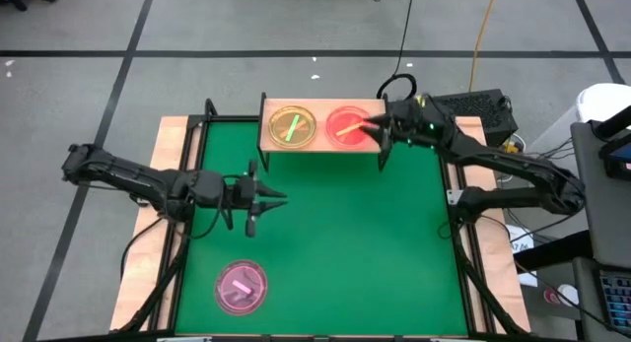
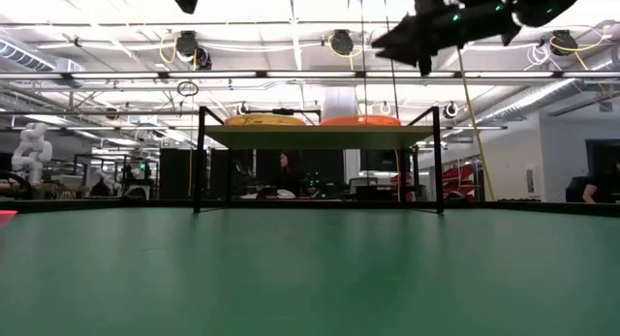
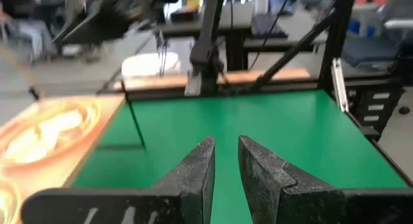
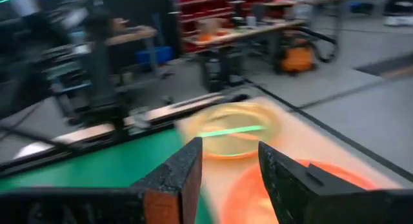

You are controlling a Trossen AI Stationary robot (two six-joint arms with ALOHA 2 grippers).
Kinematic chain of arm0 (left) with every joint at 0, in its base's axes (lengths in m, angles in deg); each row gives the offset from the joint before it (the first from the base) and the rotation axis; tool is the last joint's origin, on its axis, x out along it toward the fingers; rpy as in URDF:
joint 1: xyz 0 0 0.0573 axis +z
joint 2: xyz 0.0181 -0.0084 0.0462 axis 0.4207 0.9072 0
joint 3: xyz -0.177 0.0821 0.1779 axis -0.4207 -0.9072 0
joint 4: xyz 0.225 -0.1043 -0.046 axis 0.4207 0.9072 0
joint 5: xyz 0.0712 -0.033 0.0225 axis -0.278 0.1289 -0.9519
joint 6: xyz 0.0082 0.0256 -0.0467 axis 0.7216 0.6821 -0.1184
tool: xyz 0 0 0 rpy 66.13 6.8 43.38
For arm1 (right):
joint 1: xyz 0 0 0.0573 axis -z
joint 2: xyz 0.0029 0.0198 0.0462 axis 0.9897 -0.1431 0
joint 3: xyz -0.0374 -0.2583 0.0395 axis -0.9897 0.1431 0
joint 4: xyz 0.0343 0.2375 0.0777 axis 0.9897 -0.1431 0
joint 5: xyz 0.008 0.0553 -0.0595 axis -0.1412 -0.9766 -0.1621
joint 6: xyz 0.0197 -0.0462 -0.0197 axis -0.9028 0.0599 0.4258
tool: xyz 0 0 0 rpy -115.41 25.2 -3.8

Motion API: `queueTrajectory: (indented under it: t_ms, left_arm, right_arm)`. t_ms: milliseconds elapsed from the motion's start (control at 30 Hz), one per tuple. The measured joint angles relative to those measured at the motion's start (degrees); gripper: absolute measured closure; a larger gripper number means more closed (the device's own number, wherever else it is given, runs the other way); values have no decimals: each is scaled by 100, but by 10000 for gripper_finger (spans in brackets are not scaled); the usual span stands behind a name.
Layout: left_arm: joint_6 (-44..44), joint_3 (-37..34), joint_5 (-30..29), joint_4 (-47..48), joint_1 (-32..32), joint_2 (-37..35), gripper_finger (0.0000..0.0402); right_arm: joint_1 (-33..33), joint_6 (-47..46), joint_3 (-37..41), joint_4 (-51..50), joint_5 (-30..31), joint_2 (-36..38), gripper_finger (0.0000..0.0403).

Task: Place and stack plates onto a shelf
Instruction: Stack the pink plate on top of the orange plate on the shelf

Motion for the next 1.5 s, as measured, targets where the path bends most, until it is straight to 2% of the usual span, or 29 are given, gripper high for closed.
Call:
queueTrajectory:
  t_ms: [167,300,400,600,767,967,1067,1200,1367,1500]
  left_arm:
    - [-668,609,-387,1424,-357,24,325]
    - [-1155,676,-482,2037,-662,245,325]
    - [-1287,676,-539,2405,-924,550,325]
    - [-1287,674,-448,2651,-1408,1172,325]
    - [-1547,674,45,2896,-1669,1620,325]
    - [-2681,655,585,3851,-1713,1919,325]
    - [-3117,569,1114,4015,-1605,1943,325]
    - [-3393,377,1693,4007,-1537,1940,325]
    - [-3718,-205,2178,3985,-1508,1941,325]
    - [-4034,-696,2555,3507,-1465,1893,325]
  right_arm:
    - [-1011,172,247,89,20,410,270]
    - [-1886,178,561,588,106,543,270]
    - [-2541,403,859,1012,596,549,270]
    - [-3465,796,1177,1025,1947,473,271]
    - [-3788,796,1293,1080,2299,418,271]
    - [-3810,881,1333,1253,2282,385,271]
    - [-3808,900,1333,1238,2279,383,271]
    - [-3808,945,1333,1236,2280,383,271]
    - [-3808,975,1333,1231,2280,383,271]
    - [-3808,973,1333,1190,2279,383,271]
